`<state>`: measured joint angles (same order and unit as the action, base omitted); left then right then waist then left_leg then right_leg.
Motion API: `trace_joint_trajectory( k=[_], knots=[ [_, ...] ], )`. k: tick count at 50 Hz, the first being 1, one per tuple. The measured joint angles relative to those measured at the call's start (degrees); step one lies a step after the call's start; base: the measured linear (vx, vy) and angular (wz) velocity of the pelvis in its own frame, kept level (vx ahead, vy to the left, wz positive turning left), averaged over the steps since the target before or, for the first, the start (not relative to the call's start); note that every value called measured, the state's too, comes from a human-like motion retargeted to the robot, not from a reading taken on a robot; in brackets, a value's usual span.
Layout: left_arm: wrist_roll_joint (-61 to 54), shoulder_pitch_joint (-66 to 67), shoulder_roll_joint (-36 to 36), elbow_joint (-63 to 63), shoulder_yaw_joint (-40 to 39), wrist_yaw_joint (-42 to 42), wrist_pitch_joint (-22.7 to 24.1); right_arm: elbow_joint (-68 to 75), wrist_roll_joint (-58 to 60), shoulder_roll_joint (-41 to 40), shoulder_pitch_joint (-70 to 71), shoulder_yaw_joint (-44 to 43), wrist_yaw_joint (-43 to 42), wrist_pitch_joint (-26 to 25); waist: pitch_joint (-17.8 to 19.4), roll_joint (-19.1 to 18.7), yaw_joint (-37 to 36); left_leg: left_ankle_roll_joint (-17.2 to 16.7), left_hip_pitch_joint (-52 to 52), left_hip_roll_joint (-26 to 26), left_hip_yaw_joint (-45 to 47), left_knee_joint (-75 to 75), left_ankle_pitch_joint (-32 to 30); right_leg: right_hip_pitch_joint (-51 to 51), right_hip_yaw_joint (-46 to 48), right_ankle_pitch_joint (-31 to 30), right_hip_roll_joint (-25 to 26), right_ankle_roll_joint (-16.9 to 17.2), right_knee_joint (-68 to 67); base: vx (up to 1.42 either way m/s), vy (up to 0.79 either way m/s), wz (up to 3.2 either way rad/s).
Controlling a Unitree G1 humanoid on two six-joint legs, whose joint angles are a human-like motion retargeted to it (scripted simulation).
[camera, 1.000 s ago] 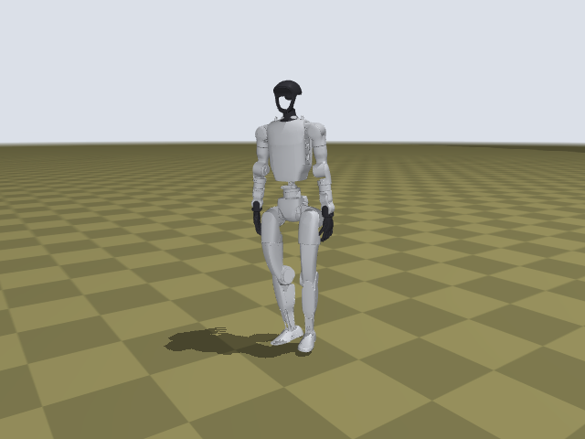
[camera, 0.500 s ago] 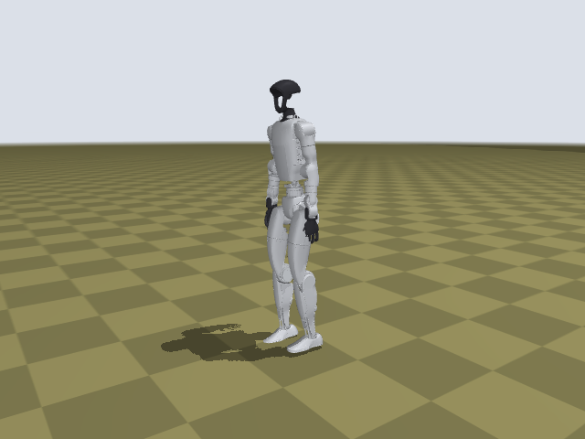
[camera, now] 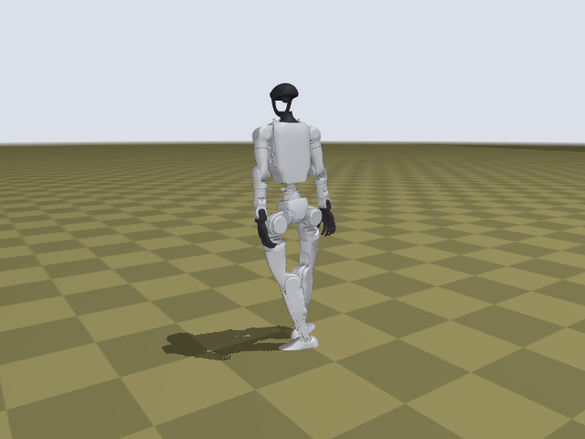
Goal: In place motions
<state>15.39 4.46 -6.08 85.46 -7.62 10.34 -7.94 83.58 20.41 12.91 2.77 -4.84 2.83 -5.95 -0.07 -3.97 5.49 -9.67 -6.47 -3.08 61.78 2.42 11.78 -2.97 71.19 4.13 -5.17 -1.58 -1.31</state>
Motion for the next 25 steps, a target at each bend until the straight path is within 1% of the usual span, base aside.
trace_joint_trajectory(
  k=[2,3,5,8,13,15,18,21,23,24,25],
  knots=[
    [0.72,-0.53,-0.3,-0.52,-0.15,-0.05,-0.03,2.56,-1.14,0.23,-0.01,-1.0,-1.13,-0.58,0.0,-0.1,1.3,-1.0,-1.27,-0.14,1.98,0.56,-1.8,-0.84,-4.11,-2.85,0.8,-1.5,0.77,0.02,-0.15,-1.67],
    [0.9,-0.78,-0.5,-0.93,-0.16,-0.09,-0.01,4.01,-1.62,0.35,0.03,-1.46,-1.77,-0.88,-0.12,-0.2,1.43,-1.49,-1.85,-0.32,3.28,0.85,-2.82,-1.74,-7.6,-2.57,1.46,-3.04,0.88,0.05,-0.21,-1.6],
    [0.79,-1.22,-0.86,-1.61,0.26,-0.22,0.18,6.3,-2.3,0.54,-0.5,-2.42,-2.77,-1.53,-0.57,-0.33,2.38,-2.1,-2.7,-0.5,4.9,1.63,-4.88,-1.86,-7.25,-2.25,2.53,-4.35,1.78,0.08,-0.25,-1.28],
    [0.49,-2.46,-1.06,-1.99,1.4,-0.06,0.2,8.55,-2.85,0.59,-2.04,-4.27,-3.19,-2.17,-0.84,-0.53,3.77,-2.13,-4.32,-0.17,5.23,2.62,-8.2,-2.22,-11.9,-1.43,2.88,-4.37,1.58,0.13,-0.16,-0.84],
    [-0.75,-3.14,0.69,-3.16,1.34,0.07,0.51,9.83,-2.46,0.37,-5.08,-5.49,-2.3,-2.32,-2.14,-0.77,2.79,-1.83,-7.72,0.94,6.62,3.72,-15.75,-2.45,-17.5,0.21,2.59,-3.66,-0.32,0.24,-0.16,-1.27],
    [-1.37,-2.66,1.51,-3.97,1.27,0.78,1.09,9.81,-1.78,-0.05,-5.88,-5.69,-2.04,-2.38,-2.36,-0.52,2.76,-1.12,-9.46,1.52,6.58,4.63,-19.63,-2.01,-20.47,0.81,2.41,-3.29,-0.76,0.29,-0.14,-1.28],
    [-1.21,-2.14,2.13,-4.26,1.65,1.41,1.74,9.35,-1.34,-1.02,-6.31,-5.63,-1.62,-2.26,-2.53,0.69,2.86,0.75,-12.22,1.99,5.6,7.73,-27.49,-0.9,-24.91,1.55,1.35,-2.83,-1.09,0.31,-0.19,-1.26],
    [-0.37,-2.05,2.32,-3.71,2.75,1.11,1.7,8.28,-1.52,-2.02,-6.01,-5.22,-1.08,-1.92,-2.43,3.73,1.77,4.05,-13.32,1.69,1.44,15.45,-35.71,0.31,-30.35,2.04,-1.5,-2.47,-1.53,0.31,-0.12,-1.47],
    [0.17,-2.19,2.18,-3.38,3.91,1.1,1.67,7.03,-1.51,-2.65,-5.44,-4.98,-0.52,-1.71,-1.76,5.76,0.02,5.87,-12.31,0.13,-3.11,23.62,-39.27,1.0,-34.48,2.4,-3.32,-2.4,-2.25,0.34,-0.13,-1.73],
    [0.34,-2.27,2.1,-3.27,4.51,1.11,1.65,6.2,-1.4,-2.96,-5.07,-4.82,-0.23,-1.61,-1.54,6.15,-0.87,3.86,-11.04,-0.81,-5.7,27.46,-38.87,0.98,-36.36,2.51,-3.48,-2.57,-2.61,0.31,-0.09,-1.72],
    [0.45,-2.34,2.03,-3.16,5.1,1.12,1.62,5.29,-1.24,-3.28,-4.66,-4.63,0.04,-1.52,-1.42,6.26,-1.71,0.47,-9.53,-1.73,-8.33,30.98,-37.6,0.78,-38.12,2.59,-3.34,-2.82,-2.93,0.23,-0.04,-1.72]
  ],
)
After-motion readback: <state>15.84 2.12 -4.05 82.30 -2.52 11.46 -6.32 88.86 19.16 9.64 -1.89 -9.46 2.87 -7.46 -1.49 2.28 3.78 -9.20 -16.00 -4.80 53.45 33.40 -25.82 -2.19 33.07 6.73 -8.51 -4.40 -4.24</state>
